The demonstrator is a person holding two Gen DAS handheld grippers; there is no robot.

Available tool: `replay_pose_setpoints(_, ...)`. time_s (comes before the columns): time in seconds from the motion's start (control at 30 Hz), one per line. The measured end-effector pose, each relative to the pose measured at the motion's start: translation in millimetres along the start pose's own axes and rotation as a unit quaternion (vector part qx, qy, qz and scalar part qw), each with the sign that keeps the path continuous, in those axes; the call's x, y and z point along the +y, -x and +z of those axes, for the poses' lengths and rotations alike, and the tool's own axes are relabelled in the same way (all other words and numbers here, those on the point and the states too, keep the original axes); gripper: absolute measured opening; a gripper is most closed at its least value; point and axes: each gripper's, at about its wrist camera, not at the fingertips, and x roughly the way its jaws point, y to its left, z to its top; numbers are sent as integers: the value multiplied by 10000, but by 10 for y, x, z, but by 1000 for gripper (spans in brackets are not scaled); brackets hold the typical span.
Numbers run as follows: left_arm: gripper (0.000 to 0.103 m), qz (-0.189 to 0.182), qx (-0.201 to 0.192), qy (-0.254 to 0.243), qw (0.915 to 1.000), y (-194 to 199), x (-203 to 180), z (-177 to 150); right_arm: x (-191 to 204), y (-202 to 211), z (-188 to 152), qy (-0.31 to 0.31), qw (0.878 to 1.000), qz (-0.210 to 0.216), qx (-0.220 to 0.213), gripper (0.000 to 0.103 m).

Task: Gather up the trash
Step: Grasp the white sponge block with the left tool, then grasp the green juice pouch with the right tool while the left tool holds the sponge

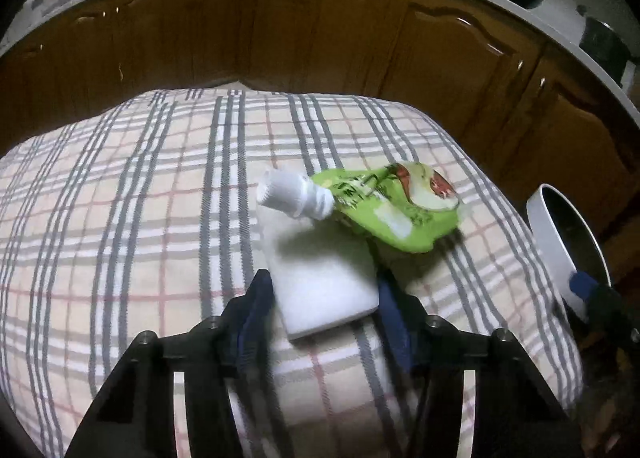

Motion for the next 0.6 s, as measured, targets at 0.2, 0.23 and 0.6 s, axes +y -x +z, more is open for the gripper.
replay_pose_setpoints(0.2, 49, -135, -102, -24, 9999, 217, 196, -101, 233, -362, 91, 882, 9957, -98, 278, 81)
replay_pose_setpoints(0.23, 49, -168, -101, 5, 9998, 260, 253, -129, 275, -423, 97, 1032, 9940, -113, 336, 81)
replay_pose_setpoints(0.6, 49, -328, 65, 207, 9992, 553, 789, -462, 388, -708, 78, 1159, 9887, 355, 880, 82)
